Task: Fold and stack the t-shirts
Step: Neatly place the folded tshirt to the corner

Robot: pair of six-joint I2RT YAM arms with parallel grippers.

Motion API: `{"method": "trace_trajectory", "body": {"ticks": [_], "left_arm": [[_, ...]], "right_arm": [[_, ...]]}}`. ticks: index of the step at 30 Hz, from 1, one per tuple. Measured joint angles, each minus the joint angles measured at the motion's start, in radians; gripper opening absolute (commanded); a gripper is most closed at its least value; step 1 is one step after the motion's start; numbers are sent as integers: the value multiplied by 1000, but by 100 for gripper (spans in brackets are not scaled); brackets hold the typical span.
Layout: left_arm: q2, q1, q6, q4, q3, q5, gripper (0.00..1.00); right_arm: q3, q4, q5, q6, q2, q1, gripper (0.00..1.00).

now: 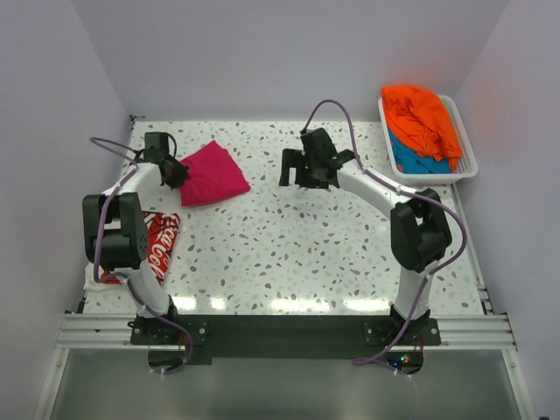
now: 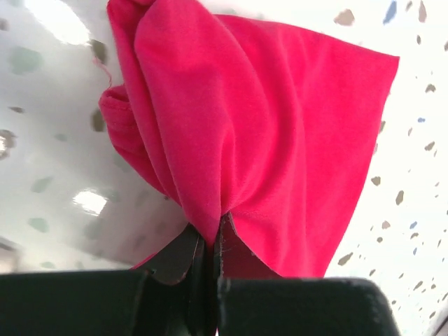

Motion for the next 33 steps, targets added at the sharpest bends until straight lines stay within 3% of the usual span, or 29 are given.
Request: {"method": "trace_trajectory", "body": {"ticks": [22, 33], "left_arm": [[-76, 179, -101, -7, -64, 1, 0], [-105, 200, -127, -29, -64, -8, 0]], "right_arm": [[-22, 5, 1, 0, -16, 18, 99], [-23, 6, 1, 0, -23, 18, 99]]}}
